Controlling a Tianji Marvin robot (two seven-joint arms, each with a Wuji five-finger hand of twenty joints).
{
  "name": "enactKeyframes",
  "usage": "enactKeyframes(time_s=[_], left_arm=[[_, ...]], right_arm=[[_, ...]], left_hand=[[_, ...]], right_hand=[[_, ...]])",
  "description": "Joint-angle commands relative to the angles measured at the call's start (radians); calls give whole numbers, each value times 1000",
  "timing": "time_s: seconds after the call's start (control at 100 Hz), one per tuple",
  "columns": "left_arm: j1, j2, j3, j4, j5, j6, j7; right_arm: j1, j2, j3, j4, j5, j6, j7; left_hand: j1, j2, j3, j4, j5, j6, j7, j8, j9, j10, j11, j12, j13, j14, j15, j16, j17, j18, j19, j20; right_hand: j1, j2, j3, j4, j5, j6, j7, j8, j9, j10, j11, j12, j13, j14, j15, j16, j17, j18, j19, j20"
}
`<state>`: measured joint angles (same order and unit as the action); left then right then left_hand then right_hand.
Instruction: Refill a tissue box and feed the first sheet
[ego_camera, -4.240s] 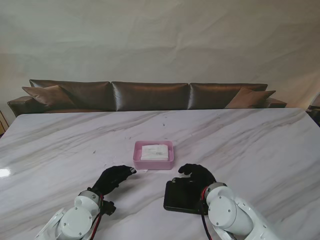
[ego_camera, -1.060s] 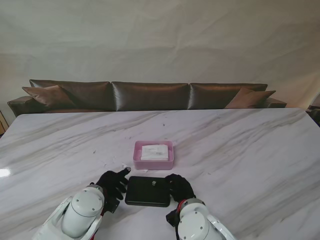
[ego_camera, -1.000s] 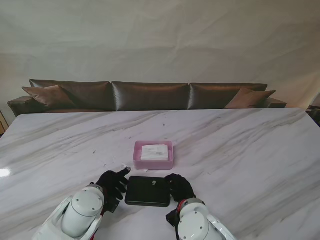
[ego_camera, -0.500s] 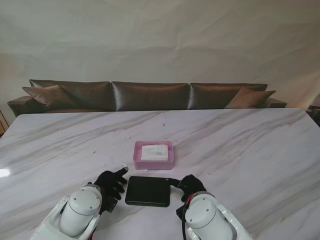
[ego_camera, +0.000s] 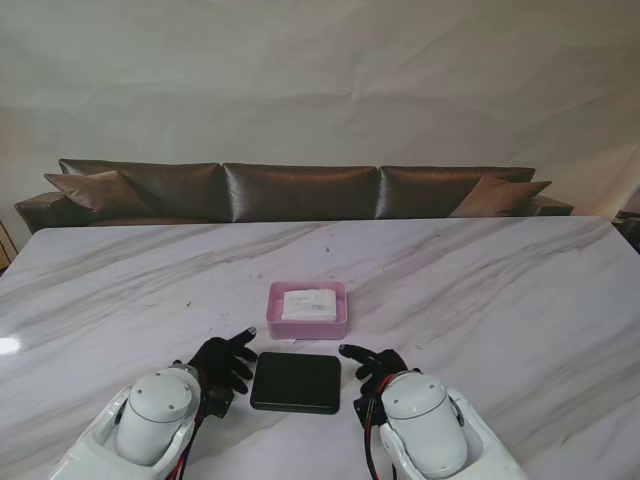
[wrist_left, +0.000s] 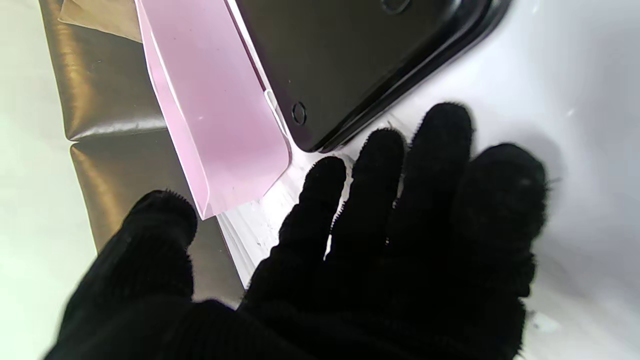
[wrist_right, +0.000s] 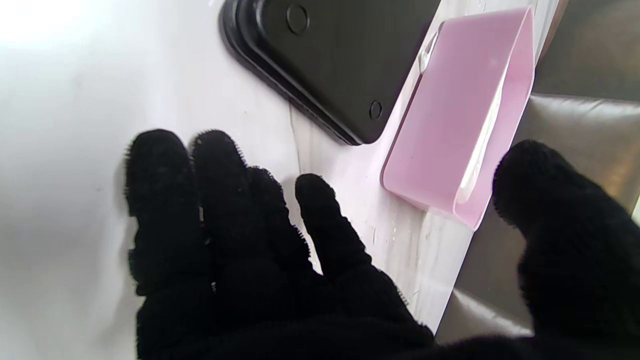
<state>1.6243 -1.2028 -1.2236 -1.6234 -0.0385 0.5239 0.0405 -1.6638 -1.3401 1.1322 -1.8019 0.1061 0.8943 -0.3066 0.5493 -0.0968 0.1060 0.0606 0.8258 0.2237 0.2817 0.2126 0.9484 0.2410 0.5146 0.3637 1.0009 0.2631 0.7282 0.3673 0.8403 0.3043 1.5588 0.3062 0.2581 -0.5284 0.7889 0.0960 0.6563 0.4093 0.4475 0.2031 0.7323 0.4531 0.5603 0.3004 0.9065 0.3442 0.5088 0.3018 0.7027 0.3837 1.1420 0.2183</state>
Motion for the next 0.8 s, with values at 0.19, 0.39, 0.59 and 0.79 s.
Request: enactKeyframes(time_s=[0.19,0.39,0.59,0.79], left_arm=[[6,1,14,49,-22,11,-46],[-3,-2,21,56,-35,21,-45],[-23,-8,38,78,-48,12,-39],[-39,-15,52,86,-60,7,-24]], right_arm=[[26,-29,-4,55,52,-12,-25],[39,-37,-23,78,87,-36,-44],[48,-41,-37,94,111,-57,-56],[62,-46,-46,108,130,-74,-69]], left_hand=[[3,32,-34,26,7,38,13,-7,-24,50,-34,-20,-30,96,4,5,-32,-18,-206,24],[6,33,-36,26,4,36,12,-7,-27,55,-36,-21,-33,97,2,6,-30,-17,-209,28],[7,33,-38,26,-2,29,6,-9,-34,54,-40,-22,-42,98,-2,6,-36,-14,-216,30],[7,33,-40,26,-4,23,4,-10,-40,54,-42,-22,-50,101,-6,6,-46,-11,-223,32]], right_hand=[[8,14,-24,27,54,23,-50,22,7,30,-48,-18,1,59,10,-14,14,32,38,-40],[9,18,-26,27,53,22,-84,31,-8,29,-48,-16,-14,59,7,-13,4,30,32,-47],[10,20,-27,28,55,19,-103,42,-14,29,-46,-15,-17,57,9,-11,2,30,32,-49],[10,21,-28,29,55,18,-115,53,-17,27,-46,-14,-19,55,8,-11,0,29,31,-51]])
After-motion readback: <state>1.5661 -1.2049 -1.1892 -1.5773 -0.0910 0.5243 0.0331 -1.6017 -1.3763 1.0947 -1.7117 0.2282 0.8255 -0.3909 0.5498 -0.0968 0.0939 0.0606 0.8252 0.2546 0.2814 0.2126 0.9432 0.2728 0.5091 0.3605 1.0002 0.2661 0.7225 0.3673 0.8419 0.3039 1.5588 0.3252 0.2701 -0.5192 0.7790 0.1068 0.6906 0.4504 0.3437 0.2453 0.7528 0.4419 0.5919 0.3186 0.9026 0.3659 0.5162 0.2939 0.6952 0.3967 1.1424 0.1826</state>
